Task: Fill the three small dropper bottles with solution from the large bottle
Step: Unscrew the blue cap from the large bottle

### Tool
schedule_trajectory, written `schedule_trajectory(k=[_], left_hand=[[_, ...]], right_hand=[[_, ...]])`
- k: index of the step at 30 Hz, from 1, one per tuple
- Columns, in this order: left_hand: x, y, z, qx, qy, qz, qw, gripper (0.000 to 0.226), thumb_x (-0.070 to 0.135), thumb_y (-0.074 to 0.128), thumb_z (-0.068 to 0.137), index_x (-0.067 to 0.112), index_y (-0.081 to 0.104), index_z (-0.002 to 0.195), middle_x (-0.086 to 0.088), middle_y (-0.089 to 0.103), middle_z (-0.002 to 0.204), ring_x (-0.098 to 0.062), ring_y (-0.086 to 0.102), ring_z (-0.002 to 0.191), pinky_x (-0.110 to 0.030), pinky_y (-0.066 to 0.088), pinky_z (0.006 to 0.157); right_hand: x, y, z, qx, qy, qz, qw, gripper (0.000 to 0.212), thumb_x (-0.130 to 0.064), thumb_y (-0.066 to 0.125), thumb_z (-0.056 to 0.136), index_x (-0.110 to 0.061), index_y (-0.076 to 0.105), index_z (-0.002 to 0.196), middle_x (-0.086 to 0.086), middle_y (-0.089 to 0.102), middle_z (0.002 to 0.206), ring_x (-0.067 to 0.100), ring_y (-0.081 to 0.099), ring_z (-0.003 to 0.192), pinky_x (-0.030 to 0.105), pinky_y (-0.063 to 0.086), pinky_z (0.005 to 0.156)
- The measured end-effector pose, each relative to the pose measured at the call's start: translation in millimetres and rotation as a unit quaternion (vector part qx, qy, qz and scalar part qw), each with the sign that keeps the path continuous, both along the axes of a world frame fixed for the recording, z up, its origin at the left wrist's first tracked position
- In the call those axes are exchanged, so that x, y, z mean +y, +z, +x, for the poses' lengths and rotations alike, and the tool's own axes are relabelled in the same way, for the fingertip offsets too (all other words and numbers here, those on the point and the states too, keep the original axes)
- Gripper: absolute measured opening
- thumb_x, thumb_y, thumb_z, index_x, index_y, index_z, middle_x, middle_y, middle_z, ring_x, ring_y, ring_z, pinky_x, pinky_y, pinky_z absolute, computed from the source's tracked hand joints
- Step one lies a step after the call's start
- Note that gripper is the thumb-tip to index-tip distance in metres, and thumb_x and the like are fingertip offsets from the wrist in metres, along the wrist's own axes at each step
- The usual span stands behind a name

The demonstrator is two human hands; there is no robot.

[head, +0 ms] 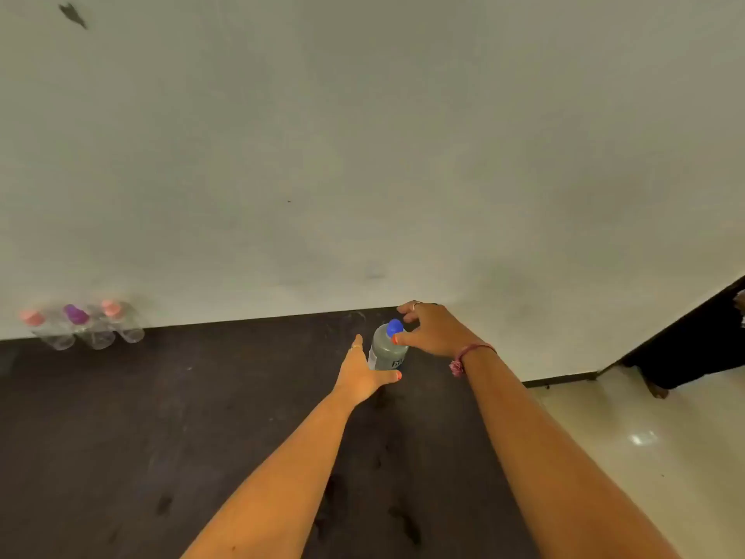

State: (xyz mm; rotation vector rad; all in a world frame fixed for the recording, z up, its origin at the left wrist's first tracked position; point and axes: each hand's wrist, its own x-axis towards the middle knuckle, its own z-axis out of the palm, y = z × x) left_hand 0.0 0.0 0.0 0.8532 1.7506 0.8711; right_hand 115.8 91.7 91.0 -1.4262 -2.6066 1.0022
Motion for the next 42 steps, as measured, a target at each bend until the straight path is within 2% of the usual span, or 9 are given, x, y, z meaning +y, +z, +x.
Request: schedule_trajectory(k=[6,13,19,24,28,32,36,39,42], left_hand=[[18.1,-22.5,11.8,0.017,0.02,-0.001,1.0,0.108,0.017,0.086,0.065,0.013,0.019,0.15,-0.007,0.039,0.148,-0.026,0.042,0.132,-0.039,0.038,0.109],[24.9,-31.5,12.3,0.017,0.06,0.03,0.998,0.074,0.011,0.081,0.071,0.017,0.042,0.134,-0.002,0.057,0.125,-0.013,0.053,0.104,-0.027,0.044,0.091],[8.5,-33.2,9.8,0.008,0.115,0.075,0.99,0.069,0.016,0.084,0.067,0.02,0.048,0.125,0.0,0.057,0.119,-0.017,0.058,0.106,-0.029,0.05,0.088],[-13.4,-14.5,2.7,0.037,0.133,0.138,0.981,0.068,0.027,0.087,0.062,0.031,0.047,0.117,0.005,0.05,0.119,-0.016,0.052,0.109,-0.028,0.05,0.086],[-34.3,10.0,-3.8,0.057,0.14,0.173,0.973,0.071,0.035,0.087,0.058,0.034,0.048,0.117,0.009,0.047,0.115,-0.02,0.047,0.114,-0.038,0.052,0.091],[-52.8,36.8,-8.8,0.076,0.144,0.2,0.966,0.07,0.038,0.087,0.057,0.039,0.046,0.115,0.011,0.047,0.115,-0.021,0.048,0.114,-0.038,0.054,0.09],[-72.8,59.6,-10.7,0.081,0.138,0.217,0.963,0.071,0.04,0.086,0.057,0.038,0.048,0.117,0.011,0.048,0.114,-0.02,0.049,0.114,-0.037,0.053,0.089],[-88.5,73.2,-11.2,0.073,0.133,0.219,0.964,0.07,0.037,0.086,0.061,0.035,0.046,0.118,0.009,0.049,0.115,-0.019,0.05,0.113,-0.037,0.053,0.091],[-101.5,82.4,-12.5,0.07,0.127,0.216,0.966,0.071,0.035,0.086,0.063,0.032,0.046,0.121,0.008,0.049,0.117,-0.019,0.05,0.115,-0.035,0.052,0.091]], right_hand=[[8.2,-16.7,-8.9,-0.024,0.021,-0.004,0.999,0.061,-0.024,0.071,0.082,-0.013,0.046,0.136,0.007,0.058,0.126,0.02,0.059,0.104,0.028,0.045,0.093],[10.3,-22.1,-7.9,-0.01,0.024,-0.007,1.0,0.064,-0.021,0.073,0.08,-0.014,0.045,0.137,0.007,0.059,0.125,0.02,0.06,0.103,0.03,0.047,0.093],[-1.1,-11.1,-7.6,0.013,0.04,-0.014,0.999,0.065,-0.021,0.075,0.079,-0.013,0.045,0.137,0.006,0.059,0.125,0.018,0.059,0.104,0.025,0.045,0.091],[-17.9,24.4,-8.8,0.031,0.065,0.004,0.997,0.06,-0.034,0.073,0.081,-0.018,0.048,0.133,0.002,0.061,0.119,0.013,0.059,0.093,0.019,0.042,0.083],[-36.5,65.6,-9.2,0.039,0.067,0.018,0.997,0.057,-0.042,0.071,0.081,-0.021,0.051,0.13,-0.004,0.061,0.107,0.013,0.061,0.091,0.021,0.043,0.083],[-51.1,105.5,-12.9,0.035,0.082,0.07,0.994,0.047,-0.047,0.069,0.079,-0.021,0.06,0.118,-0.005,0.064,0.096,0.006,0.059,0.08,0.014,0.042,0.07],[-66.1,131.2,-19.4,0.005,0.128,0.135,0.982,0.037,-0.04,0.07,0.082,-0.014,0.067,0.109,-0.006,0.062,0.093,0.005,0.055,0.076,0.008,0.039,0.067],[-78.7,146.4,-19.7,0.003,0.165,0.139,0.976,0.028,-0.025,0.072,0.082,-0.02,0.069,0.11,-0.009,0.061,0.097,0.007,0.059,0.078,0.006,0.039,0.068],[-89.0,158.2,-19.8,-0.003,0.189,0.118,0.975,0.038,-0.016,0.073,0.08,-0.025,0.065,0.117,-0.007,0.063,0.109,0.012,0.063,0.085,0.01,0.042,0.073]])
